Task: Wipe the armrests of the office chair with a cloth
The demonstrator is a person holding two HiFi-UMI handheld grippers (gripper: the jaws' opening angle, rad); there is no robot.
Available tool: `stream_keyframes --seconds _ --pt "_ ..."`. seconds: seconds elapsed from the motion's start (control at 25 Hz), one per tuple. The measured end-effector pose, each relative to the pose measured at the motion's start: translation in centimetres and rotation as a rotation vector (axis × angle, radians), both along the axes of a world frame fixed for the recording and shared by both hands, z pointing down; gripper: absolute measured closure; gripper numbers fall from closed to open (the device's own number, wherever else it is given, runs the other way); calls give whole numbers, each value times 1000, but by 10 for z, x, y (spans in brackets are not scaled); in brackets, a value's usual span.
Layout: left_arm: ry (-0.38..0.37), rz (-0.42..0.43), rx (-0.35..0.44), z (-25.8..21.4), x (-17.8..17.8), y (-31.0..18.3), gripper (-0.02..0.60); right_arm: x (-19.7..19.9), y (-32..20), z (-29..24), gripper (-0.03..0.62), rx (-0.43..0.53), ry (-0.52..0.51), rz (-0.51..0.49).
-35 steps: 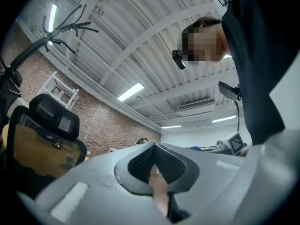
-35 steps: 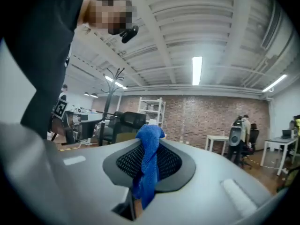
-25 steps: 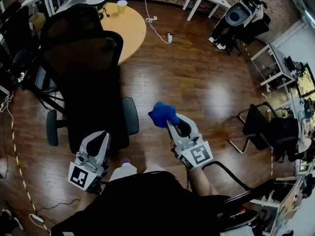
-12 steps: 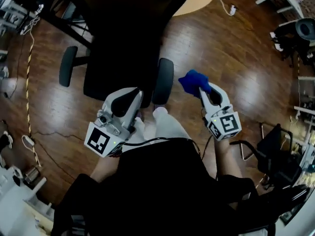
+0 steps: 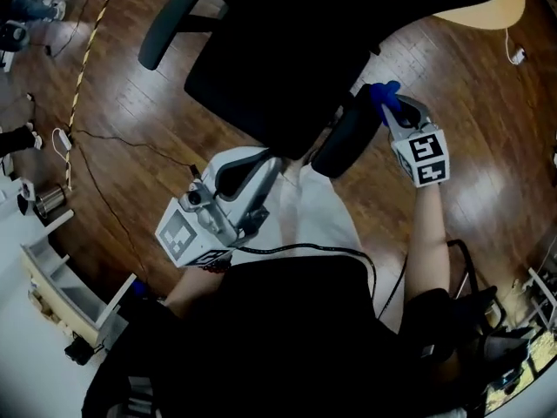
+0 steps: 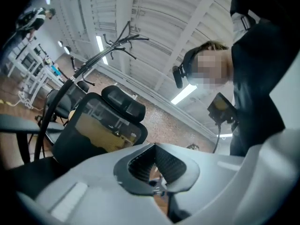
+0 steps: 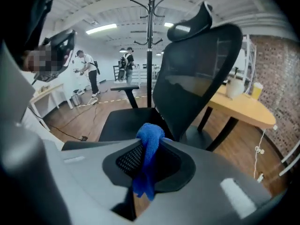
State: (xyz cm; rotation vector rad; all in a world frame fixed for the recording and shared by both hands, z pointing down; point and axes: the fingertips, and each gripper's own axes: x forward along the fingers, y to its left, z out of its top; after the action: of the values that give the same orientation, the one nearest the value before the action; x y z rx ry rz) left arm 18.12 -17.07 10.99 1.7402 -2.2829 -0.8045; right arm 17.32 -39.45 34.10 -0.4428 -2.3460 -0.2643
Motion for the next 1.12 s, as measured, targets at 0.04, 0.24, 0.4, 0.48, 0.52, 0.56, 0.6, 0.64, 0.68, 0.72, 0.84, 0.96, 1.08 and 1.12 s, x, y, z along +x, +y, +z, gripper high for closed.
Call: stream_keyframes --seconds 0.04,0.24,0.4,0.48,0.52,0.56,0.6,0.64,0.68,0.72,0.84,0.96,1.08,1.12 --pt "39 -13 35 5 1 4 577 -11 4 10 542 -2 18 -8" --pt "158 -15 79 34 14 13 577 -51 -6 30 542 -132 131 84" --pt "190 -6 74 55 21 21 577 -50 1 23 542 -159 175 10" --pt "154 11 54 57 20 19 577 -48 7 18 542 -121 172 -64" --pt "110 34 24 57 21 15 577 -48 11 17 542 -107 178 -99" --pt "43 62 -23 58 22 8 577 -48 15 16 542 -95 187 -127" --pt "-38 94 -84 62 24 -1 577 -47 19 15 542 -83 199 -149" --pt "-118 126 -149 69 28 -9 577 -45 24 15 542 -71 213 -169" --pt "-172 154 -206 80 32 -16 577 -43 29 14 542 -61 229 -187" --pt "-181 172 -240 91 36 -20 577 -40 34 14 542 -51 246 -207" --pt "-20 152 -178 108 33 -20 577 -33 49 17 542 21 295 -250" --pt "28 130 -142 109 38 -15 577 -30 56 21 542 91 324 -268" --pt "61 125 -171 118 44 -6 577 -28 64 22 542 98 332 -287" --pt "93 116 -166 121 42 -1 577 -27 69 21 542 92 329 -290"
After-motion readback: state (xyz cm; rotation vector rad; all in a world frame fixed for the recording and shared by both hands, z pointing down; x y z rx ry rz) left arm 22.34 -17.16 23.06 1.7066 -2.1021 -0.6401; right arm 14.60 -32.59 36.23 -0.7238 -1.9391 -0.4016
